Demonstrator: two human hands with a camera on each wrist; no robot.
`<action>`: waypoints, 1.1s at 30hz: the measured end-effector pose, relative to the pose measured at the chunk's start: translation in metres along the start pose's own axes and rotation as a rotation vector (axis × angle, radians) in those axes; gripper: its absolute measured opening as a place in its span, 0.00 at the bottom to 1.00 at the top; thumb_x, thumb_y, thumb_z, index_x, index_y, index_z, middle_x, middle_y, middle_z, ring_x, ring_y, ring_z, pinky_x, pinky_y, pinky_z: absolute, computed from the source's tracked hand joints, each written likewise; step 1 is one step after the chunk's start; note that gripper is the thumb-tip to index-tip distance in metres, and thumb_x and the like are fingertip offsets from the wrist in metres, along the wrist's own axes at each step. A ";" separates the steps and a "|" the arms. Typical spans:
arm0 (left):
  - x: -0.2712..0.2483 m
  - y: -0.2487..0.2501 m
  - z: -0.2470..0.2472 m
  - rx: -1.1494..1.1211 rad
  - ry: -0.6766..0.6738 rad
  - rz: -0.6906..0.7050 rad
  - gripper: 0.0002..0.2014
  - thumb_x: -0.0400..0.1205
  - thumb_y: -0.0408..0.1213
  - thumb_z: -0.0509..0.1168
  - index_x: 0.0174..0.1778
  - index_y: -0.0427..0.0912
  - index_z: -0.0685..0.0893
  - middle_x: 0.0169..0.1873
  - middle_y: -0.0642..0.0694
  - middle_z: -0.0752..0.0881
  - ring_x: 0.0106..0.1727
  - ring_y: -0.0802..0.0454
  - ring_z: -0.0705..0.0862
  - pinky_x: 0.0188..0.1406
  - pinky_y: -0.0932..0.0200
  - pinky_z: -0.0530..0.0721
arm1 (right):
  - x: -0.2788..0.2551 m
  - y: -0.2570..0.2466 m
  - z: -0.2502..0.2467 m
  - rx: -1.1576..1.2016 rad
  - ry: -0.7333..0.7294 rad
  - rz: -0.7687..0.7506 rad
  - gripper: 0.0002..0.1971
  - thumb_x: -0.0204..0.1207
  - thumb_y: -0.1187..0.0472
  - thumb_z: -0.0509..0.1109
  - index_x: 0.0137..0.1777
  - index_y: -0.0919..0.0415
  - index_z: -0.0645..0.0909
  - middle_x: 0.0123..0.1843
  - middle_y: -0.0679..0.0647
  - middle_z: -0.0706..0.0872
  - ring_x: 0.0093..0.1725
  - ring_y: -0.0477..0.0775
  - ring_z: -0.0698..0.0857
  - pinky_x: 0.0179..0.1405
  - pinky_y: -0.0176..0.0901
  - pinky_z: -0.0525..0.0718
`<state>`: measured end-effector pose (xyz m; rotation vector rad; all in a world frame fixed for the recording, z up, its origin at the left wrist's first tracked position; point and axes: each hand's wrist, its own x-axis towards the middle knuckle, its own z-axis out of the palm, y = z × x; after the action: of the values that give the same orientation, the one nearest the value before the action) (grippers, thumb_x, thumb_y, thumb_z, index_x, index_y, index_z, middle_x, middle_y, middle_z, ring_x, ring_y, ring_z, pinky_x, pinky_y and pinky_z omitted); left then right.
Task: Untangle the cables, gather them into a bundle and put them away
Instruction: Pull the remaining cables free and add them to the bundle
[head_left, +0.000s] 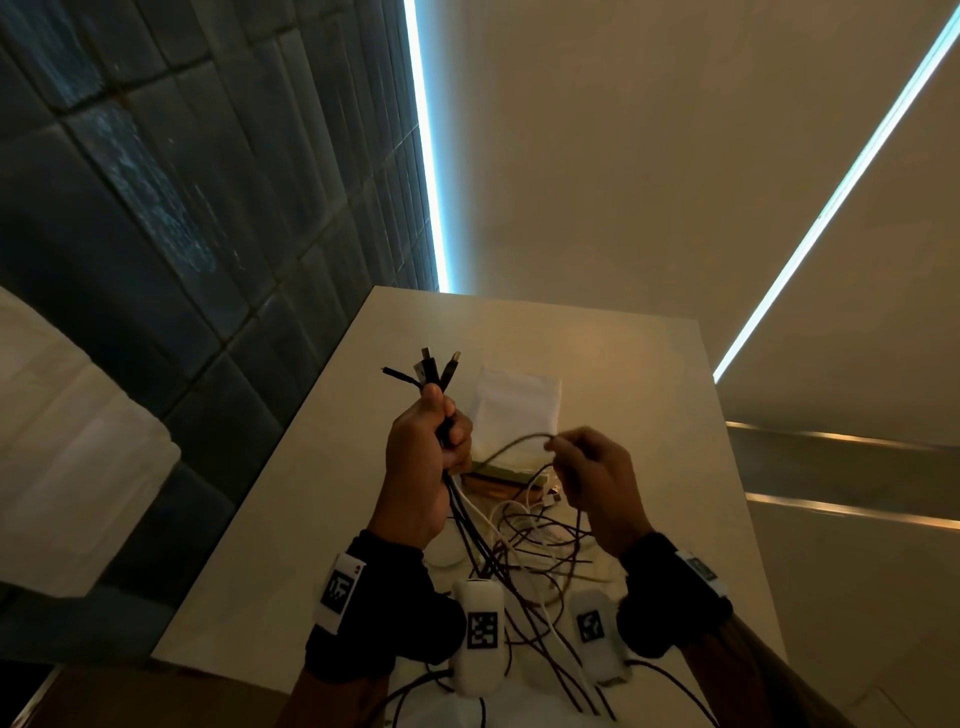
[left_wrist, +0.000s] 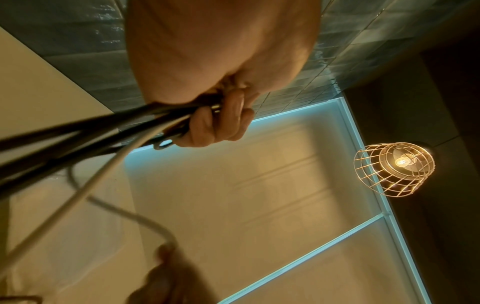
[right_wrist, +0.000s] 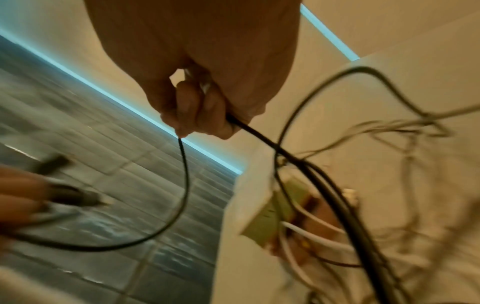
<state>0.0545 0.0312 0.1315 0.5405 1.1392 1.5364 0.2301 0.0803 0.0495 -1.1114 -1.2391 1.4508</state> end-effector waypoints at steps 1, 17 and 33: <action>0.000 -0.001 0.002 0.018 0.018 -0.012 0.18 0.90 0.43 0.49 0.36 0.43 0.70 0.21 0.49 0.74 0.17 0.57 0.63 0.18 0.64 0.61 | -0.003 -0.017 0.005 0.057 -0.029 -0.042 0.08 0.81 0.68 0.67 0.45 0.76 0.78 0.27 0.57 0.72 0.22 0.47 0.66 0.18 0.36 0.63; -0.013 0.004 0.007 -0.204 -0.228 0.071 0.17 0.88 0.46 0.50 0.35 0.44 0.71 0.28 0.48 0.75 0.22 0.56 0.63 0.26 0.60 0.62 | -0.025 -0.020 0.018 0.023 -0.429 -0.008 0.06 0.80 0.72 0.66 0.47 0.74 0.85 0.28 0.52 0.80 0.25 0.44 0.74 0.25 0.29 0.71; -0.005 0.004 -0.004 -0.189 -0.126 0.109 0.18 0.89 0.44 0.49 0.33 0.44 0.69 0.24 0.52 0.64 0.20 0.58 0.59 0.20 0.63 0.62 | -0.004 0.085 -0.010 -0.207 -0.301 0.078 0.16 0.86 0.67 0.60 0.39 0.73 0.81 0.21 0.43 0.73 0.22 0.42 0.66 0.24 0.32 0.63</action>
<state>0.0505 0.0250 0.1344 0.5692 0.8701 1.6599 0.2337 0.0706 -0.0359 -1.1150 -1.6009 1.6200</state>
